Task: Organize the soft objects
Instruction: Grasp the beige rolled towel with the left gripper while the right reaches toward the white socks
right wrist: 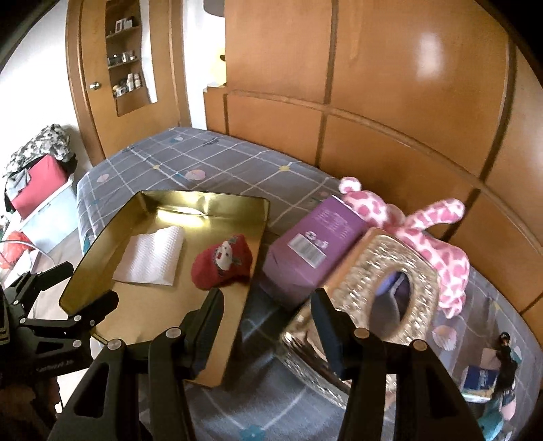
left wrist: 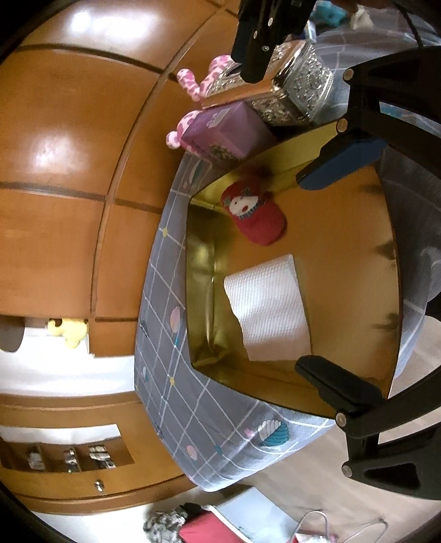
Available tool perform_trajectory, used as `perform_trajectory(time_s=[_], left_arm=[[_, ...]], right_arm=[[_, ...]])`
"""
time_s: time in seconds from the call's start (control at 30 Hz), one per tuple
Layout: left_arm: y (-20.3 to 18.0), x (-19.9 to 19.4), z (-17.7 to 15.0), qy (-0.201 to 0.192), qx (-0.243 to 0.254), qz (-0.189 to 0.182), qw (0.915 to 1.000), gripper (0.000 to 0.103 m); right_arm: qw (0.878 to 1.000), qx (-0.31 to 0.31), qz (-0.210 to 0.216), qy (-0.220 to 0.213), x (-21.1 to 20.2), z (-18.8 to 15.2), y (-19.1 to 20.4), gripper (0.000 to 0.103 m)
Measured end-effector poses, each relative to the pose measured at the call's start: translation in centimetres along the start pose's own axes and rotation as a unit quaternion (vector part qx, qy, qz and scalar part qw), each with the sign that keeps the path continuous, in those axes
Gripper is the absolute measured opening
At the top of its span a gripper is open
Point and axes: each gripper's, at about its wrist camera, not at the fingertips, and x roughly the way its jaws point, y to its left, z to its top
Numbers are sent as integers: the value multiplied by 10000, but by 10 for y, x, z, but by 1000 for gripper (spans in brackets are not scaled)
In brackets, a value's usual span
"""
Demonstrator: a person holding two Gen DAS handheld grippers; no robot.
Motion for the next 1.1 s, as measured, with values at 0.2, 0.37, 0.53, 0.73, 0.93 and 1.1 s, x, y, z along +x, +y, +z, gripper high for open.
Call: perform_trajectory(time_s=[0.2,0.37,0.53,0.73,0.93,1.1], left_arm=[[-17,-6,-2,-40,265,-119,9996,98],[-33,-11,-4,-80,540,-261,9982,98],[-52,-11,-7,33,784,-566,9953,98],[-94,-22,-7,27,1387,-1387,9806,98],[-160,-29,-12,23,2282,-2043,9519,96],[-223,-22,-23,279,2918,-2412,9252,84]], right_arm=[[9995,238,-178,-131,-17,-17,-23,54],[9967,691,-384,-209,-33,-36,-59,54],[9876,1328,-802,-222,-54,-67,-112,54],[9591,2384,-1507,-240,-98,-117,-192,54],[8983,3611,-2462,-460,-165,-185,-266,54],[8582,4208,-2898,-498,-208,-235,-297,54]])
